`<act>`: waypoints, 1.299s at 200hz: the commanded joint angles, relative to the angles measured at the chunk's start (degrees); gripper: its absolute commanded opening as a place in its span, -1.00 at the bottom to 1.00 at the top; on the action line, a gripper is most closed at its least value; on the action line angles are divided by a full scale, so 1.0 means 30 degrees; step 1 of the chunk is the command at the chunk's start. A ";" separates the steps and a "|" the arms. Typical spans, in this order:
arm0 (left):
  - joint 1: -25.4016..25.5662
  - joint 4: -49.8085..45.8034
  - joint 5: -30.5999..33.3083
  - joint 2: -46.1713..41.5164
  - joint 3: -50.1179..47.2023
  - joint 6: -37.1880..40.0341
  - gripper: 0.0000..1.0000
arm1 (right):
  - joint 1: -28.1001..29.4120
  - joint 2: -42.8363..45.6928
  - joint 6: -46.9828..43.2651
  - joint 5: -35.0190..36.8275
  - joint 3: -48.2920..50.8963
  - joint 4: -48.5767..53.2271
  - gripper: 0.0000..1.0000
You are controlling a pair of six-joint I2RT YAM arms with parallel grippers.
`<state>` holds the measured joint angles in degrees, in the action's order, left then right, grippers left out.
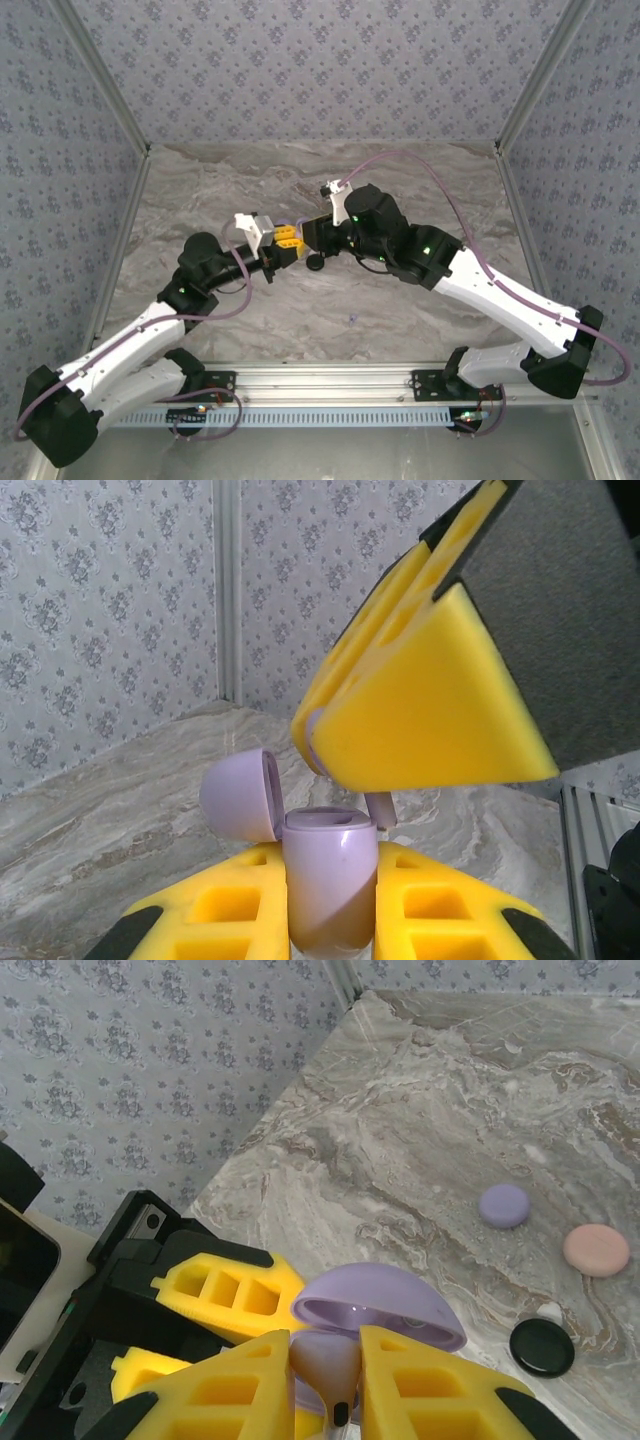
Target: Insert wireless bluetooth earbuds into charging case
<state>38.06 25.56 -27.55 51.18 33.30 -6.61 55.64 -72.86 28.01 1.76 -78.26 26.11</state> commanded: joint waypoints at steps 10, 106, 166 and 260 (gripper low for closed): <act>0.0210 0.0713 -0.0158 -0.0265 0.0443 0.0335 -1.00 | -0.0059 0.0258 -0.0138 0.0727 -0.0282 -0.0138 -0.55; 0.0230 0.0766 -0.0106 -0.0385 0.0412 0.0052 -1.00 | -0.0063 0.0444 0.0084 0.0719 0.0374 -0.0944 -0.55; 0.0228 0.1690 0.0303 -0.0592 0.0135 -0.0619 -1.00 | -0.0088 0.0499 0.0496 0.0297 0.1080 -0.1024 -0.54; 0.0215 0.1819 0.0309 -0.0332 0.0026 -0.0912 -1.00 | -0.0086 0.0937 0.0705 0.0362 0.1272 -0.2670 -0.55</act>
<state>38.37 27.16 -26.28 50.63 33.28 -8.25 55.40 -71.37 29.76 2.35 -74.17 20.60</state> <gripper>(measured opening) 0.178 0.229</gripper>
